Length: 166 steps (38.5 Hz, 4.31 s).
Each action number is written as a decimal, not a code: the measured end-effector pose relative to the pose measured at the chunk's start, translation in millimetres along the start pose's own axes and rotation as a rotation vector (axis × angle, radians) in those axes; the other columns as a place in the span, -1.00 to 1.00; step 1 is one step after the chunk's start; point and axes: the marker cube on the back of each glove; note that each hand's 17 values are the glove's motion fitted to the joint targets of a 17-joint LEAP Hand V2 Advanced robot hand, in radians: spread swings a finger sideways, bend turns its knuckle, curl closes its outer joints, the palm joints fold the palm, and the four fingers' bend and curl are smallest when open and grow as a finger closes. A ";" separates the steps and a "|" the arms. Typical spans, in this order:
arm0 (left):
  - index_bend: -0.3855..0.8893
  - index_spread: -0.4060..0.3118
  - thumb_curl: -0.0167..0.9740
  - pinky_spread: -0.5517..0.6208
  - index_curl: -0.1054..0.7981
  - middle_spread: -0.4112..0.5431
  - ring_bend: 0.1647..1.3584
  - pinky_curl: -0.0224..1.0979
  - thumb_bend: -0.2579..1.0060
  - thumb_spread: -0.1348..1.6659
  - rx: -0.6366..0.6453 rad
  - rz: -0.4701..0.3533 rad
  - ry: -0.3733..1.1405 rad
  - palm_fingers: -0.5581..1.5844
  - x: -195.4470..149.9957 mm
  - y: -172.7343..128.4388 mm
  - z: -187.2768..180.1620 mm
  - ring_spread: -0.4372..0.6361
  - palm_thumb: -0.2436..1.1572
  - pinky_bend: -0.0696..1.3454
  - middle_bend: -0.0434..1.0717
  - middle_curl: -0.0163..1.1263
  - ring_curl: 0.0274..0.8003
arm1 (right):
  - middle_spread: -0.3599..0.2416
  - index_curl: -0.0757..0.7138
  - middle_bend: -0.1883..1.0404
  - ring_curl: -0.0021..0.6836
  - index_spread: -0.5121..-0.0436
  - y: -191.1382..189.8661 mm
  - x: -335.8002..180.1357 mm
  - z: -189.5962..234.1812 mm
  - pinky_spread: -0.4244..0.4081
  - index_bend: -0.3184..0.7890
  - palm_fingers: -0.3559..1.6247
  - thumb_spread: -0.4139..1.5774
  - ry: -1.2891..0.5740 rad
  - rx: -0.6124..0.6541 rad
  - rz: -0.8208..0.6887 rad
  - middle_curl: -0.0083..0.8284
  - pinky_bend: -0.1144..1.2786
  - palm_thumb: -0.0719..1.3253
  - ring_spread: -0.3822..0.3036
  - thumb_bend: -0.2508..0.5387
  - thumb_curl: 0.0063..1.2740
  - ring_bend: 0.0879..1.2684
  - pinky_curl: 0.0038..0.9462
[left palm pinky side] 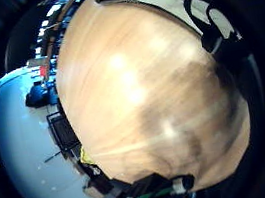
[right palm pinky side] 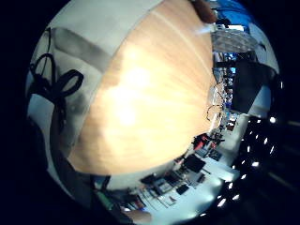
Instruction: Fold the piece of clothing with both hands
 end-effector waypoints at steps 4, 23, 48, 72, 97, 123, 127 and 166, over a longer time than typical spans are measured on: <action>-0.04 -0.53 -0.44 -0.43 0.01 -0.54 -0.23 -0.38 -0.47 0.52 -0.099 0.052 0.055 0.41 2.9 10.1 -14.4 -0.63 0.02 -0.32 -0.47 -0.35 -0.25 | -0.30 -0.04 -0.16 0.20 0.01 15.9 3.2 -16.1 -0.63 -0.08 0.71 0.38 -0.014 -0.217 -0.017 0.03 0.10 0.57 -0.50 -0.03 -0.45 0.02 -0.17; 0.35 -0.59 -0.34 -0.21 0.28 -0.52 -0.70 -0.39 -0.49 0.55 -0.111 0.258 0.426 0.29 -4.1 13.7 -130.2 -0.51 0.19 -0.64 -0.71 -0.40 -0.28 | -0.32 0.18 -0.09 0.30 0.07 17.9 21.3 -201.0 -0.68 -0.07 0.68 0.43 0.151 -0.254 0.105 0.15 0.07 0.65 -0.56 -0.19 -0.49 0.00 -0.11; -0.18 -0.26 -0.17 0.02 0.16 -0.19 -0.49 -0.27 -0.64 0.59 -0.061 -0.422 0.371 -0.10 -66.7 -102.1 -66.6 -0.32 0.08 -0.51 -0.79 -0.46 -0.01 | -0.32 0.11 -0.19 0.34 -0.04 -88.4 30.7 -157.8 -0.59 -0.34 0.30 0.62 -0.017 0.155 0.366 0.17 0.03 0.61 -0.54 -0.40 -0.56 -0.10 -0.08; -0.15 -0.13 -0.41 0.60 -0.03 0.23 -0.30 -0.29 -0.63 0.60 0.188 -0.215 0.104 -0.45 -15.7 -69.2 -120.3 0.37 -0.28 -0.28 -0.66 -0.61 -0.14 | -0.18 -0.31 -0.42 0.22 -0.43 -39.5 81.4 -200.2 0.16 -0.40 -0.22 0.75 -0.025 0.153 0.294 -0.01 0.05 0.01 -0.17 -0.47 -0.73 -0.22 -0.15; -0.18 -0.04 -0.59 0.71 -0.12 0.22 -0.51 -0.33 -0.61 0.58 -0.268 -0.295 0.214 -0.57 7.8 -64.4 21.2 0.69 -0.65 -0.28 -0.63 -0.57 -0.34 | -0.19 -0.50 -0.36 0.11 -0.44 -21.8 41.3 -43.3 0.07 -0.30 -0.34 0.69 -0.195 -0.246 0.335 -0.16 0.33 -0.11 -0.02 -0.37 -0.71 -0.13 -0.16; -0.09 -0.10 -0.58 0.56 -0.02 0.11 -0.50 -0.33 -0.60 0.58 -0.178 -0.265 0.253 -0.43 7.4 -71.6 11.9 0.63 -0.57 -0.24 -0.66 -0.59 -0.36 | -0.32 -0.18 -0.03 0.37 0.04 -38.0 20.5 -62.0 -0.67 -0.14 0.66 0.41 -0.141 -0.020 0.312 0.14 0.22 0.60 -0.54 -0.12 -0.52 0.17 -0.12; -0.10 -0.10 -0.58 0.53 0.00 0.10 -0.49 -0.33 -0.60 0.59 -0.162 -0.235 0.355 -0.43 9.3 -68.9 10.2 0.61 -0.55 -0.23 -0.67 -0.60 -0.36 | -0.34 -0.11 0.00 0.37 0.06 -35.1 25.1 -72.3 -0.68 -0.11 0.67 0.43 -0.121 -0.063 0.320 0.17 0.20 0.61 -0.54 -0.15 -0.53 0.15 -0.12; -0.12 -0.01 -0.56 0.38 0.02 0.12 -0.29 -0.34 -0.56 0.70 0.070 -0.683 0.128 -0.34 -94.4 -20.1 -57.4 0.31 -0.38 -0.24 -0.64 -0.57 -0.28 | -0.36 -0.04 0.01 0.42 0.29 -106.1 -183.1 -191.3 -0.72 -0.25 0.61 0.21 -0.262 -0.250 0.260 0.23 0.24 0.66 -0.59 -0.44 -0.36 0.21 -0.05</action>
